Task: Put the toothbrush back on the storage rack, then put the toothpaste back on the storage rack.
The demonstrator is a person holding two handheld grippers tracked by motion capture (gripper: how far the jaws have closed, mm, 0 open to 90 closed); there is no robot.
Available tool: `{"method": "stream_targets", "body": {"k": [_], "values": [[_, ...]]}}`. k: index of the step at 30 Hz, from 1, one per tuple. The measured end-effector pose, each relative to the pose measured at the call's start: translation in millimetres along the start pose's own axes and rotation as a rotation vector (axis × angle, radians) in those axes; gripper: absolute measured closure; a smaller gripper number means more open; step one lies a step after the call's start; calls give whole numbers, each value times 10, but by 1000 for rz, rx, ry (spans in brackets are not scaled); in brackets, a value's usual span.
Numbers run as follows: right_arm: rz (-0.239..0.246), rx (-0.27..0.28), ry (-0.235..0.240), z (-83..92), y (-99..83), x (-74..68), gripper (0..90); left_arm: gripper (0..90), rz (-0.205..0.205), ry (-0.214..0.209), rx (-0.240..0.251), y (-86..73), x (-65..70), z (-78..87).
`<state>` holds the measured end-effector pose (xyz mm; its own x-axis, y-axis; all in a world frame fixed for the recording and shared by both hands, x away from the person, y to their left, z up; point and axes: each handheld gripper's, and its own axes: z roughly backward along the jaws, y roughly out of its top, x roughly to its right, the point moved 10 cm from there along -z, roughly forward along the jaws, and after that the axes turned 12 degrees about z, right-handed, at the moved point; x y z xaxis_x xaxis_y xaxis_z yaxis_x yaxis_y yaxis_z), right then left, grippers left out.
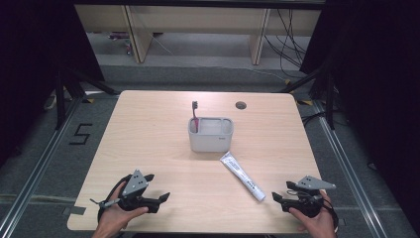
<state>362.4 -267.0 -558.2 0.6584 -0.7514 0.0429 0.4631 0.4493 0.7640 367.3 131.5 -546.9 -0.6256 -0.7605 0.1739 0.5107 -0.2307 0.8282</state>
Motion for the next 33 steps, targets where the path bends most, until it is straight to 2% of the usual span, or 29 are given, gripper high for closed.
{"method": "stream_targets", "body": {"k": [1, 6, 7, 8, 11, 12, 13, 15, 16, 17, 18, 19, 20, 21, 22, 23, 24, 25, 28, 29, 30, 31, 32, 33], "values": [[9, 0, -3, -2, -4, 8, 283, 158, -2, 10, -8, -22, -9, 14], [10, -7, 0, 3, -6, 6, 283, 158, 12, 6, -13, -111, 28, 36], [45, 1, -12, -2, 2, 42, 283, 158, 1, 8, -23, -132, 25, 49], [44, 6, -15, -7, 7, 43, 283, 158, -9, 4, -31, -152, 27, 58], [40, -2, -12, -1, 5, 35, 283, 158, 1, 9, -23, -184, 61, 77], [41, -1, -11, 1, 6, 33, 283, 158, -30, 10, -40, -201, 51, 96], [40, 0, -10, 3, 8, 32, 283, 158, -12, 13, -33, -212, 78, 99], [39, 0, -12, 4, 7, 34, 283, 158, -50, 21, -57, -253, 74, 128], [39, 6, -14, 0, 12, 36, 283, 158, -36, 14, -47, -263, 97, 116], [38, 5, -13, 0, 13, 34, 283, 158, -61, 18, -70, -291, 84, 129], [43, 2, -11, 0, 11, 34, 283, 158, -38, 17, -61, -296, 102, 117], [35, -4, -8, 4, 9, 20, 283, 158, -62, 23, -79, -309, 80, 131], [13, -8, 2, 2, 8, -8, 283, 158, -62, 20, -80, -312, 79, 129], [18, -7, 2, 0, 11, -6, 283, 158, -65, 23, -82, -314, 73, 127], [44, 7, -13, -7, 38, 25, 283, 158, -63, 25, -83, -318, 76, 124], [44, 7, -13, -7, 38, 25, 283, 158, -47, 20, -71, -316, 92, 104], [48, 12, -8, -3, 55, 18, 283, 158, -57, 30, -87, -333, 81, 107], [57, 9, -5, 2, 69, 13, 283, 158, -61, 20, -90, -337, 95, 98], [67, 6, 1, -2, 128, -9, 283, 158, -50, 16, -86, -345, 116, 74], [33, -2, 13, -2, 141, -49, 283, 158, -47, 16, -87, -349, 120, 74], [46, -7, 14, -4, 161, -46, 283, 158, -68, 16, -105, -358, 107, 86], [63, 1, 12, -11, 192, -37, 283, 158, -57, 16, -93, -352, 120, 75], [77, -3, 14, -5, 214, -31, 283, 158, -71, 18, -101, -358, 113, 80], [76, 2, 14, -10, 242, -34, 283, 158, -65, 19, -100, -364, 118, 79]]}}
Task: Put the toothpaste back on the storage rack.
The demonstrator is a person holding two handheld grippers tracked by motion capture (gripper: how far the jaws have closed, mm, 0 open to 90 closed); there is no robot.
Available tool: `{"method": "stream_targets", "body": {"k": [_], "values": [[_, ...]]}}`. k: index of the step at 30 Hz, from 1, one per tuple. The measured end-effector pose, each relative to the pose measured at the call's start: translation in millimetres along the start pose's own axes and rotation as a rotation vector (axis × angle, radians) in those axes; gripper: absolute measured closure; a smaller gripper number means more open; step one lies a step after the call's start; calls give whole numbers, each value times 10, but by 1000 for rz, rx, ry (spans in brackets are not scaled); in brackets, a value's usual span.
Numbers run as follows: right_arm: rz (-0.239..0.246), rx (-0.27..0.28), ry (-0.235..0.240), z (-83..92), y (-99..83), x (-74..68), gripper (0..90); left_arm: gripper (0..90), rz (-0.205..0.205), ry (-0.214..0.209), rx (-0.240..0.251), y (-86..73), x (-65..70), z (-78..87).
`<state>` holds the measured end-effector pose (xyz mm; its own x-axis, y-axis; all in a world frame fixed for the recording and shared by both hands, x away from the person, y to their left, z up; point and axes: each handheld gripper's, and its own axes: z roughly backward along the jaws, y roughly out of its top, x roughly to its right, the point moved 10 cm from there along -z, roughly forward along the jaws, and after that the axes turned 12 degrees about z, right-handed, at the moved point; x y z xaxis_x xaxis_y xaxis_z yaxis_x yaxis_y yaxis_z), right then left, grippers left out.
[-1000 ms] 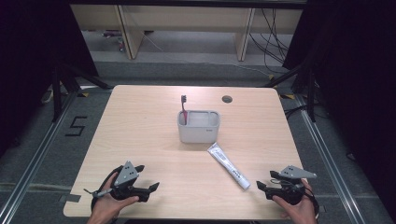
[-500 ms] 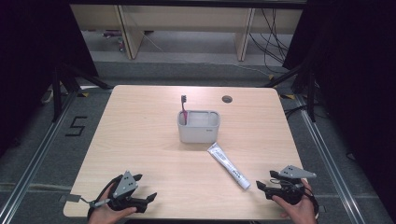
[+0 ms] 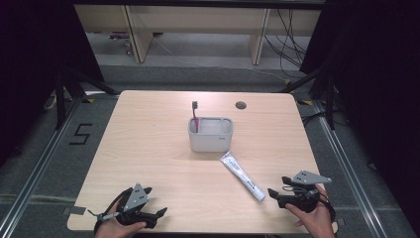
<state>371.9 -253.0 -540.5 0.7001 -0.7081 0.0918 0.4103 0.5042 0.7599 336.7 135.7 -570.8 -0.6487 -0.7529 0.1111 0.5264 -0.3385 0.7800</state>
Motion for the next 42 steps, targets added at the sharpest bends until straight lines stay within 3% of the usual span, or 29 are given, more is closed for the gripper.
{"method": "stream_targets", "body": {"k": [1, 5, 6, 7, 8, 11, 13, 17, 19, 22, 25, 26, 28, 30, 31, 32, 33, 42], "values": [[-21, -10, 21, -1, 21, -36, 283, 158, 7, -2, 9, 1, 3, -7], [9, -36, 24, -32, 140, -61, 283, 158, -2, 10, -5, -18, -40, 15], [39, -33, 20, -56, 179, -56, 283, 158, 2, 10, -3, -19, -40, 18], [22, -58, 35, -78, 240, -110, 283, 158, 20, 7, 10, -10, -29, 9], [22, -58, 35, -78, 240, -110, 283, 158, 1, 8, -1, -16, -40, 16], [50, -80, 48, -157, 310, -133, 288, 158, 13, -2, 1, -17, -12, 11], [57, -101, 47, -208, 328, -127, 294, 158, 1, 9, -5, -20, -31, 18], [43, -135, 65, -278, 356, -162, 305, 158, 7, -1, -7, -32, -11, 12], [72, -104, 58, -343, 402, -156, 315, 158, 11, -2, -4, -28, -4, 9], [100, -129, 73, -382, 424, -170, 327, 158, 6, -2, -13, -36, -13, 13], [67, -173, 95, -422, 419, -224, 344, 158, 5, 4, -19, -41, -24, 11], [123, -154, 89, -474, 439, -185, 348, 158, 7, 3, -18, -40, -22, 10], [99, -197, 112, -484, 429, -220, 367, 158, 5, 2, -19, -40, -23, 11], [128, -195, 108, -533, 445, -198, 378, 158, 8, 1, -11, -36, -20, 7], [107, -207, 114, -542, 450, -215, 394, 158, 8, 0, -10, -36, -20, 6], [128, -212, 116, -560, 451, -202, 403, 158, 8, 1, -18, -40, -21, 9], [110, -224, 118, -571, 454, -215, 405, 158, 6, -5, -23, -43, -17, 9], [119, -287, 134, -711, 490, -250, 451, 158, 9, -6, -11, -42, -3, 0]]}}
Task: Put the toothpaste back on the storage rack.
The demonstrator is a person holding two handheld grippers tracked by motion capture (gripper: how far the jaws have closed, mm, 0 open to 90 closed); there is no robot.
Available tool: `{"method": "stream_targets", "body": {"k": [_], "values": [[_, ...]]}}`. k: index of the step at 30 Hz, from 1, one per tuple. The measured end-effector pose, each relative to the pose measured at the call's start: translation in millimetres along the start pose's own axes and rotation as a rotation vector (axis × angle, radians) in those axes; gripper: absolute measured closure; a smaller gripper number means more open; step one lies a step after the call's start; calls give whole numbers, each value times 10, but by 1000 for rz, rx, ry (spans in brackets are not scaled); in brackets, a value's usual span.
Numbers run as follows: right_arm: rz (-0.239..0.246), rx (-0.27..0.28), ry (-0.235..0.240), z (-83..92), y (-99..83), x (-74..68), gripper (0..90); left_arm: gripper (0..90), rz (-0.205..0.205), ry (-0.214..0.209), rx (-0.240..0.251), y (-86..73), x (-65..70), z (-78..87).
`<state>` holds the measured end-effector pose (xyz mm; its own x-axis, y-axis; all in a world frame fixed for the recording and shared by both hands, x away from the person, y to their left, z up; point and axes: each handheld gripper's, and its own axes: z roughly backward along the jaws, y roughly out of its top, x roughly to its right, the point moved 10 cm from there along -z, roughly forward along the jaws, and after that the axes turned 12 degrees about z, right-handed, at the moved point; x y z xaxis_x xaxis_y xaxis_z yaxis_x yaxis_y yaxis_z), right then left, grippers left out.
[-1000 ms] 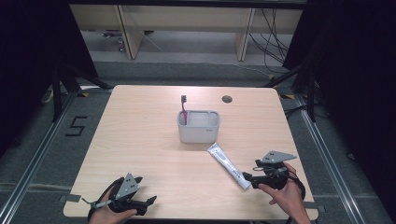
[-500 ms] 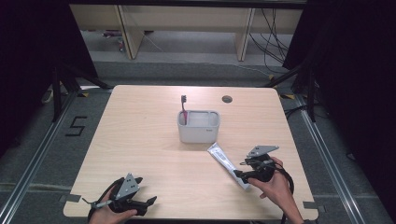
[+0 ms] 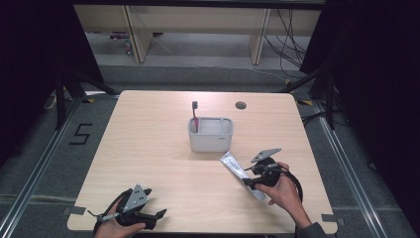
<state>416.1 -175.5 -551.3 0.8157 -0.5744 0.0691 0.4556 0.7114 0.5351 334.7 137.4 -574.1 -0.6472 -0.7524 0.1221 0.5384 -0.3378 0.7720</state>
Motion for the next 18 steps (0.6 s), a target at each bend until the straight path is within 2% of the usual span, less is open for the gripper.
{"method": "stream_targets", "body": {"k": [1, 2, 3, 4, 5, 6, 7, 9, 10, 11, 12, 14, 15, 16, 17, 18], "values": [[6, -1, 5, -21, 11, -8, 454, 158, -6, -2, -17, -7, -3, 13], [-3, -16, 10, -32, 8, -8, 460, 158, -5, 7, -5, 6, -7, 7], [19, -8, 7, -46, 25, 0, 465, 158, -9, 7, -8, 5, -9, 7], [16, -22, 12, -52, 20, -2, 469, 158, -12, -5, -16, -3, -2, 8], [2, -31, 19, -65, 23, -22, 478, 158, -7, 1, -4, 0, 0, 2], [8, -41, 18, -70, 25, -23, 484, 158, -6, -1, -1, 2, 2, -2], [4, -49, 19, -78, 27, -24, 485, 158, -10, -5, -18, -4, 0, 11], [33, -54, 29, -97, 37, -18, 494, 158, -16, -2, -19, -3, -3, 9], [14, -74, 22, -110, 27, -30, 498, 158, -17, 7, -14, -4, -8, 5], [35, -73, 22, -119, 35, -21, 501, 159, -15, 4, -8, -4, -1, 5], [18, -93, 23, -117, 22, -36, 507, 159, -13, 1, -13, -3, 2, 7], [49, -91, 42, -142, 35, -38, 519, 159, -20, 2, -17, 3, -5, 5], [46, -94, 30, -147, 38, -34, 525, 159, -18, 3, -10, 4, 1, -2], [43, -102, 39, -157, 36, -44, 533, 159, -21, 3, -20, -8, 3, 7], [29, -114, 44, -159, 28, -55, 539, 159, -16, -4, -10, -3, 12, 0], [56, -111, 32, -182, 34, -24, 541, 159, -18, -4, -22, -5, 9, 11]]}}
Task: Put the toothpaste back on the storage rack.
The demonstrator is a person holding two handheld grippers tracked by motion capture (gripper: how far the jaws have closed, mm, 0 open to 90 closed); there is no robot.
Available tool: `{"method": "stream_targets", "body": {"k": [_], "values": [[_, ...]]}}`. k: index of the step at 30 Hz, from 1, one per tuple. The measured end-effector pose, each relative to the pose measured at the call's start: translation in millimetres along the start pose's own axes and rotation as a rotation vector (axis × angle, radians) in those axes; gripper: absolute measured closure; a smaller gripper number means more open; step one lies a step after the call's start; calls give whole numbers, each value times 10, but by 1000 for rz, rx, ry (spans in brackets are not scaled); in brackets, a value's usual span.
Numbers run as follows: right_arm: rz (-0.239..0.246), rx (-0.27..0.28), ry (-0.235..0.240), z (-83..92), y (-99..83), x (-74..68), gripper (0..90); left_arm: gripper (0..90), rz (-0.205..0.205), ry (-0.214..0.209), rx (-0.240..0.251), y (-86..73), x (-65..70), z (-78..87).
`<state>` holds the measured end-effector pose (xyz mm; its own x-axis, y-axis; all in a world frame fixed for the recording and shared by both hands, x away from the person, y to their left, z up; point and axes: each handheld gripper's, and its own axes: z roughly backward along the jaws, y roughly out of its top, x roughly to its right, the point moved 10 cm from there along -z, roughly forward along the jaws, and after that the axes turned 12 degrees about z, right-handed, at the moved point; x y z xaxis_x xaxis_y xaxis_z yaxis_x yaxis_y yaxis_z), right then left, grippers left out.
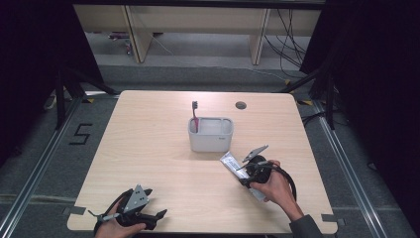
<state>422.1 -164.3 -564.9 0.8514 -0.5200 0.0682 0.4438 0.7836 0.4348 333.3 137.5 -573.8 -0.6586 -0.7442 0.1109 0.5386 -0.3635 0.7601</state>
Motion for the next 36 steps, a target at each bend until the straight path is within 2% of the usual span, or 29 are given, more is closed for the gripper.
{"method": "stream_targets", "body": {"k": [1, 2, 3, 4, 5, 6, 7, 8, 10, 12, 15, 17, 19, 21, 23, 24, 27, 28, 30, 32, 34, 35, 36], "values": [[-24, -12, 17, 1, -7, -33, 543, 159, 8, 14, 15, 13, -7, -7], [4, -10, 14, -18, -3, -5, 549, 159, -6, 2, 5, 10, -6, -4], [-4, -13, 18, -24, -4, -17, 557, 159, -16, 7, -3, 0, -13, 0], [1, -27, 11, -32, -12, -8, 565, 159, 5, 8, 21, 9, 5, -13], [-3, -34, 15, -35, -14, -17, 573, 159, -16, 7, 5, 5, -6, -2], [23, -30, 8, -46, -2, -2, 578, 159, -7, 6, 12, 14, 4, -4], [17, -39, 17, -47, -4, -14, 579, 159, -6, 4, 13, 16, 10, -6], [-4, -50, 4, -52, -10, -12, 582, 159, -10, 4, 6, 10, 8, -5], [38, -47, 18, -60, 3, -1, 600, 159, -10, 0, 17, 11, 16, -8], [45, -67, 15, -48, -3, -11, 623, 160, -12, 8, 16, 20, 7, -5], [80, -85, 12, -42, -3, -1, 629, 160, -13, 8, 15, 10, 13, -11], [75, -95, 15, -38, -5, -7, 629, 160, -15, 2, 17, 19, 15, -13], [84, -103, 22, -52, 0, -3, 628, 160, -17, 7, 6, 6, 16, -11], [92, -115, 26, -59, 4, 3, 629, 160, -11, -3, 15, 6, 30, -15], [85, -132, 31, -58, 8, -13, 630, 160, -15, 0, 5, 10, 21, -9], [101, -137, 25, -66, 11, 6, 630, 160, -14, 1, 18, 16, 21, -18], [99, -152, 30, -75, 15, -2, 631, 160, -11, 9, 16, 10, 13, -9], [114, -155, 30, -77, 19, 8, 631, 160, -26, 12, 6, 14, -4, -2], [101, -162, 34, -86, 16, -1, 633, 160, -17, 1, 17, 14, 19, -17], [117, -172, 34, -92, 17, 15, 634, 160, -13, -4, 14, 5, 33, -18], [130, -184, 40, -95, 23, 19, 635, 160, -26, 4, 9, 11, 21, -20], [121, -194, 37, -95, 22, 15, 635, 160, -28, -1, 15, 11, 30, -24], [139, -194, 44, -101, 27, 22, 636, 160, -24, -7, 9, 1, 38, -20]]}}
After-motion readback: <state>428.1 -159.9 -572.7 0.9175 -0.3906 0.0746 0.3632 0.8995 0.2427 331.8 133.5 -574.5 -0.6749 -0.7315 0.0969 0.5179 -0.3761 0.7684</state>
